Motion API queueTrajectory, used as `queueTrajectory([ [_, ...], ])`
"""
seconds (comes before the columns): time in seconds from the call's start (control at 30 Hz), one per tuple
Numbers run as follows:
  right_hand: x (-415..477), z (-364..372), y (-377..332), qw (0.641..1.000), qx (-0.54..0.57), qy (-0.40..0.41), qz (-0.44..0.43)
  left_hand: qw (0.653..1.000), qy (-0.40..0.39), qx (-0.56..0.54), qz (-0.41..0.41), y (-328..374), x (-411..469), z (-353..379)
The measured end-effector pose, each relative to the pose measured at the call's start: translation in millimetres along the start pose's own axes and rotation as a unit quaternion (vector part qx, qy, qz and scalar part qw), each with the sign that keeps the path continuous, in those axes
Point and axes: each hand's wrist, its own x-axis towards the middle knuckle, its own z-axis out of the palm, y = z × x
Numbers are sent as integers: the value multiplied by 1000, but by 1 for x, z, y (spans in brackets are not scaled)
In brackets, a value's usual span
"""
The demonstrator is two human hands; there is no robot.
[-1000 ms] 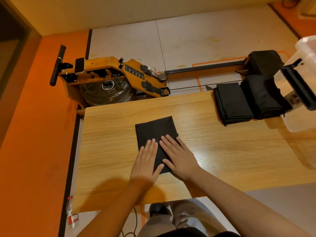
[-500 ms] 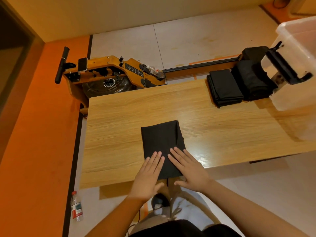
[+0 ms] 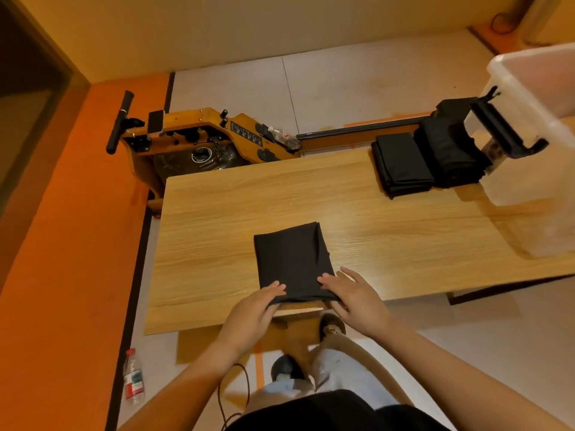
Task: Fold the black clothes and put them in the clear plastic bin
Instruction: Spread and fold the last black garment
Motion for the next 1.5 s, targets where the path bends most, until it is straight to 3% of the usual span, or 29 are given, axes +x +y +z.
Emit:
queueTrajectory([
  [0.07,20,-20,-3,995,70,-30,64,992,46,-109,-53,1,11,-11],
  [0.17,59,-39,-1,988,101,-38,114,950,84,-252,-162,-4,36,-25],
  [0.37,127,-39,10,972,135,-58,185,920,117,-281,-246,-13,89,-43],
  [0.6,157,-31,19,957,80,-101,260,926,109,-219,-288,-19,117,-46],
  [0.77,147,-26,20,957,-48,-102,266,935,98,-25,-340,-19,127,-36],
  [0.87,146,-24,16,952,-47,-72,294,930,83,70,-352,-19,125,-38],
  [0.97,139,-31,9,935,50,85,340,928,193,40,-315,-18,113,-41],
  [1.03,133,-37,-1,961,46,159,223,936,285,38,-202,-15,104,-37],
  [1.07,129,-34,-7,978,47,147,140,945,288,59,-146,-14,102,-32],
  [1.13,124,-15,-16,997,16,73,-3,971,194,120,-65,-13,101,-18],
  [1.2,121,8,-17,998,-41,8,-44,978,79,190,-36,-19,107,-12],
  [1.33,122,20,-5,992,-112,-55,24,976,-10,213,-49,-41,117,-16],
  [1.5,122,16,0,984,-106,-61,127,978,-31,202,-33,-43,118,-20],
])
